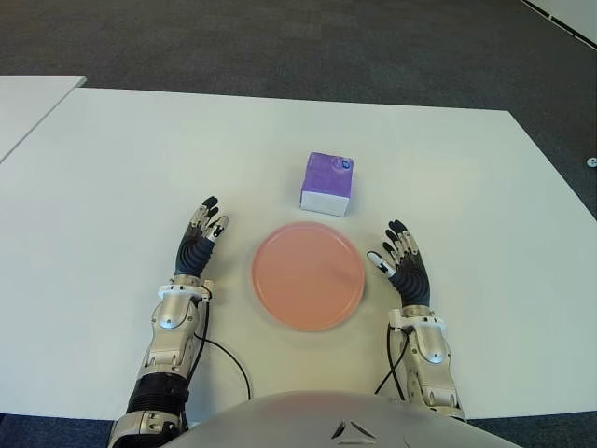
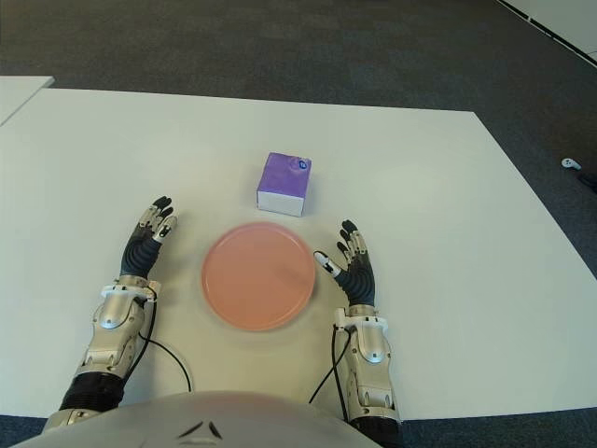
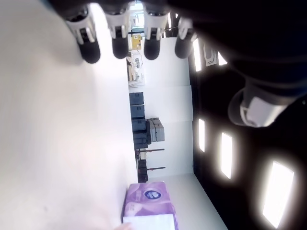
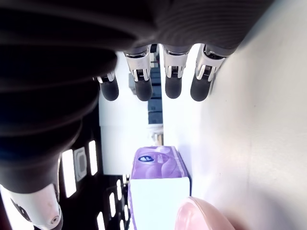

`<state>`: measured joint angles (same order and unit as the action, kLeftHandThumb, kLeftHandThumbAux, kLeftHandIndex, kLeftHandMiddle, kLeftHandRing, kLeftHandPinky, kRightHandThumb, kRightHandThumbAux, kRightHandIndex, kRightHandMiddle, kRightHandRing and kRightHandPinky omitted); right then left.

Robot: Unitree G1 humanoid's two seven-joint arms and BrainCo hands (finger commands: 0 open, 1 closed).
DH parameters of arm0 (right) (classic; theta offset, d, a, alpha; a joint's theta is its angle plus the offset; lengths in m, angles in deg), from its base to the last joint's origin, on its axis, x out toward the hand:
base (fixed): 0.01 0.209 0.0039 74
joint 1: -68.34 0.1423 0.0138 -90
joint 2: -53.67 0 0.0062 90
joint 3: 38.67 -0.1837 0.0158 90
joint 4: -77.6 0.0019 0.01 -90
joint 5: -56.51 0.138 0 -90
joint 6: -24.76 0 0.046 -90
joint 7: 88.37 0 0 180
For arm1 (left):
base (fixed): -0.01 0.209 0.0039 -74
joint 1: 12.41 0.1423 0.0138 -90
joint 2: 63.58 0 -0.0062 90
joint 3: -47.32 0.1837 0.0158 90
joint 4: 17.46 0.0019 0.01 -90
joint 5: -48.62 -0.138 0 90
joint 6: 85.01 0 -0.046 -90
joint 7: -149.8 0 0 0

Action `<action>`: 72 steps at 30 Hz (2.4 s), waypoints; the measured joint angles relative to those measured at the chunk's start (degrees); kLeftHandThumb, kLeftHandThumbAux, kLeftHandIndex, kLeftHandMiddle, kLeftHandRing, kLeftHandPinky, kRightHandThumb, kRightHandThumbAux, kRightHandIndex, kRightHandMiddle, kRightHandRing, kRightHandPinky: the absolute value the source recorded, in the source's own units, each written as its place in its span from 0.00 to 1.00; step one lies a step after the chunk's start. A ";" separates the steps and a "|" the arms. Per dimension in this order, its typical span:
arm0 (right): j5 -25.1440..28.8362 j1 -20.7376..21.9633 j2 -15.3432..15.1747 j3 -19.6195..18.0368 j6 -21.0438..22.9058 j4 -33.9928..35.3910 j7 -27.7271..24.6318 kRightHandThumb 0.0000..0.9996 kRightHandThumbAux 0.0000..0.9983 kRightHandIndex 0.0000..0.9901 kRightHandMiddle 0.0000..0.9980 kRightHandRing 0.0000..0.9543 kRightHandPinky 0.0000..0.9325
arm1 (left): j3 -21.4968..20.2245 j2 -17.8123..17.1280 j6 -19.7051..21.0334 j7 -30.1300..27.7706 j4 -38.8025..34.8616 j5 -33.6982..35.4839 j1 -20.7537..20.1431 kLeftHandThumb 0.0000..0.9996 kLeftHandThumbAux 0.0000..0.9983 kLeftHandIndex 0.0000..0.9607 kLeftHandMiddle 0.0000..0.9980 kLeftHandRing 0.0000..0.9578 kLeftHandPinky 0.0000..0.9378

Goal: Put the tissue paper into the plate.

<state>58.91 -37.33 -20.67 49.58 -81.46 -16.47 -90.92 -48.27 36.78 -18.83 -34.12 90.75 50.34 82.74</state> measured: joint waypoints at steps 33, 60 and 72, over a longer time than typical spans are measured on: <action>0.03 0.78 -1.15 -1.06 -0.94 -1.42 -1.62 0.08 0.70 0.00 0.00 0.00 0.00 | 0.02 0.34 0.00 0.54 0.13 -0.60 -0.10 0.00 0.43 0.00 0.00 0.00 0.00; -9.63 11.43 -15.31 -7.73 8.41 0.41 3.94 0.34 0.54 0.03 0.00 0.00 0.00 | 0.25 1.20 -0.62 0.73 1.65 -1.33 -1.69 0.00 0.42 0.00 0.00 0.00 0.00; -26.76 34.31 -23.99 -2.16 11.23 -3.96 10.55 0.31 0.49 0.04 0.01 0.00 0.00 | 0.29 1.51 -1.27 0.94 2.67 -1.30 -2.30 0.00 0.43 0.00 0.00 0.00 0.00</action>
<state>32.16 -3.02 -44.66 47.42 -70.23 -20.43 -80.37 -47.98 38.29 -20.11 -33.18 93.42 49.04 80.44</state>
